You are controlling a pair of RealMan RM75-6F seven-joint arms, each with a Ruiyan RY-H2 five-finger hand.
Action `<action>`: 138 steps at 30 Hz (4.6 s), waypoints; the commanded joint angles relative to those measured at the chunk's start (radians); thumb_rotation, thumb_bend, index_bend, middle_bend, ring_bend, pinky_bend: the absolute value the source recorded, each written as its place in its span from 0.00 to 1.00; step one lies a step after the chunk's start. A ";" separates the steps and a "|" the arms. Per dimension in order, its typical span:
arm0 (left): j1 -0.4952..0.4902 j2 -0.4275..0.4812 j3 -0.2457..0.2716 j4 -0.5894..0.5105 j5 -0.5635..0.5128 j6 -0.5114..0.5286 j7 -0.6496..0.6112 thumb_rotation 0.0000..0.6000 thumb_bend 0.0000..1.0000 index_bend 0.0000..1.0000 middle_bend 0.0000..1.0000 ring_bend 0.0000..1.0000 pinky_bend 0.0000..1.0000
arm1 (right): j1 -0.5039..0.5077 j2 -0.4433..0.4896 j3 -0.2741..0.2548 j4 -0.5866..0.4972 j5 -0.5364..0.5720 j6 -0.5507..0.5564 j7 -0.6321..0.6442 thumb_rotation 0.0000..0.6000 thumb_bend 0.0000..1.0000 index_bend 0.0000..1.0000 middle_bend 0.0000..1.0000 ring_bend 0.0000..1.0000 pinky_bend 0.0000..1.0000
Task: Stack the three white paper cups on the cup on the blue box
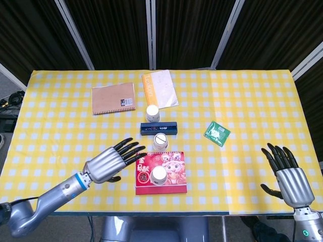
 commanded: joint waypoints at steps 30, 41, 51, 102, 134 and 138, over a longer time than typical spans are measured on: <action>-0.306 -0.348 -0.016 0.151 -0.517 -0.163 0.332 1.00 0.18 0.41 0.47 0.44 0.41 | 0.004 0.006 0.029 0.037 0.074 -0.024 0.050 1.00 0.00 0.06 0.00 0.00 0.00; -0.321 -0.281 -0.061 0.097 -0.576 -0.068 0.315 1.00 0.19 0.50 0.48 0.45 0.42 | 0.004 0.006 0.027 0.036 0.072 -0.025 0.052 1.00 0.00 0.06 0.00 0.00 0.00; -0.398 -0.237 -0.158 0.157 -0.796 -0.039 0.309 1.00 0.19 0.50 0.48 0.45 0.42 | 0.005 0.009 0.029 0.036 0.074 -0.027 0.063 1.00 0.00 0.06 0.00 0.00 0.00; -0.547 -0.263 -0.103 0.331 -1.038 -0.015 0.307 1.00 0.16 0.06 0.00 0.05 0.14 | 0.013 0.008 0.039 0.050 0.105 -0.052 0.079 1.00 0.00 0.06 0.00 0.00 0.00; -0.674 -0.674 -0.090 1.132 -1.009 -0.331 0.137 1.00 0.23 0.20 0.15 0.19 0.28 | 0.019 0.003 0.063 0.088 0.171 -0.078 0.086 1.00 0.00 0.06 0.00 0.00 0.00; -0.674 -0.690 -0.095 1.165 -1.009 -0.344 0.134 1.00 0.23 0.24 0.24 0.26 0.37 | 0.019 0.003 0.064 0.090 0.171 -0.077 0.090 1.00 0.00 0.06 0.00 0.00 0.00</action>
